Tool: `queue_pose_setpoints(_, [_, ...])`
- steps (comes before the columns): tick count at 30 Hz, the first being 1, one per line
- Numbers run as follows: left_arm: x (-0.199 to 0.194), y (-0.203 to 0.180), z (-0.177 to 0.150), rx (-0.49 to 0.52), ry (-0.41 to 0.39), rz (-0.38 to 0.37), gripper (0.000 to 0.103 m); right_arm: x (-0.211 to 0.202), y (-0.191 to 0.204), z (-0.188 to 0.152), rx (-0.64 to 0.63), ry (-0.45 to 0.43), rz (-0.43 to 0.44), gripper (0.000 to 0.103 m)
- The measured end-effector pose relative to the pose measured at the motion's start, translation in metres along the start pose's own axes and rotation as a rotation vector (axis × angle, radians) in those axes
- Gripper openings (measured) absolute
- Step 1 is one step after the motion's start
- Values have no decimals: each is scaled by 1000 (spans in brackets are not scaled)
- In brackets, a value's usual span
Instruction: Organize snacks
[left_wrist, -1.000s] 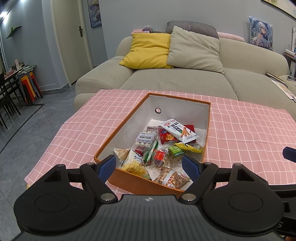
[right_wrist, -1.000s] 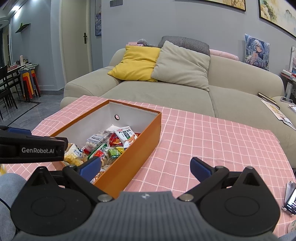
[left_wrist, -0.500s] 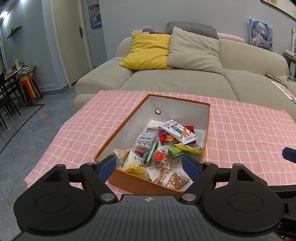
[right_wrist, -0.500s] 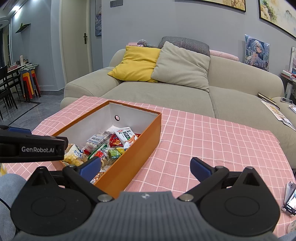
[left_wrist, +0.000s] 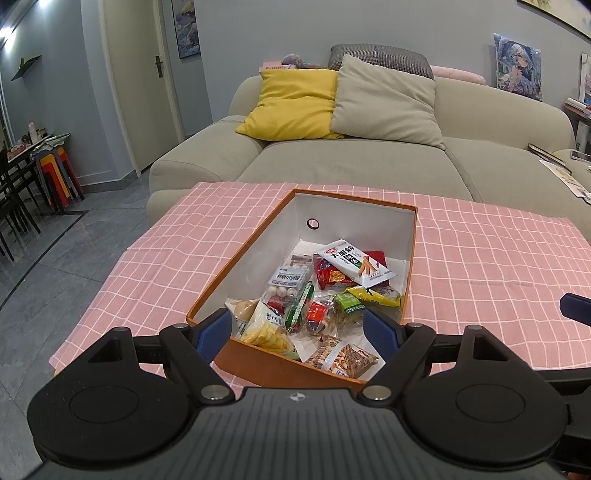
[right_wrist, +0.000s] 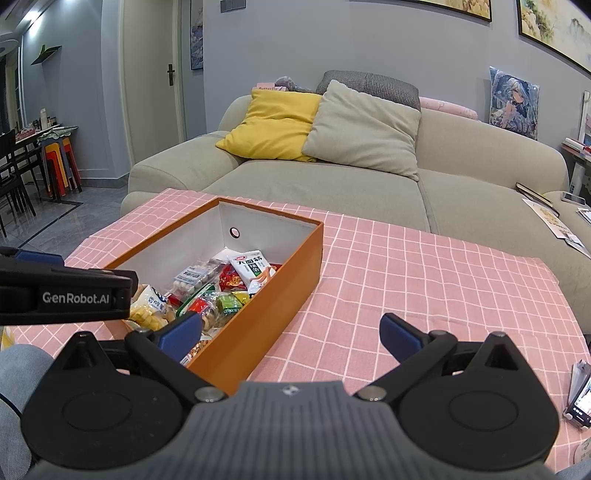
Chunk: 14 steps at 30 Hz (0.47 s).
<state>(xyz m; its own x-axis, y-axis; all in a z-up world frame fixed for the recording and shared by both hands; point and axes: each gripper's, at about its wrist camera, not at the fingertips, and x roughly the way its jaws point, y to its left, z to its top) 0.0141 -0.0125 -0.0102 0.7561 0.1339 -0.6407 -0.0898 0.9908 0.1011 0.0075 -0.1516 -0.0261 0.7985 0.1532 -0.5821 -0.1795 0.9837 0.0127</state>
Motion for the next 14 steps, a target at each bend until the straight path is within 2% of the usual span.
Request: queue_pose_setpoints(14, [-4, 1, 1, 12, -36, -3, 95, 0, 1, 0, -2, 0, 1, 99])
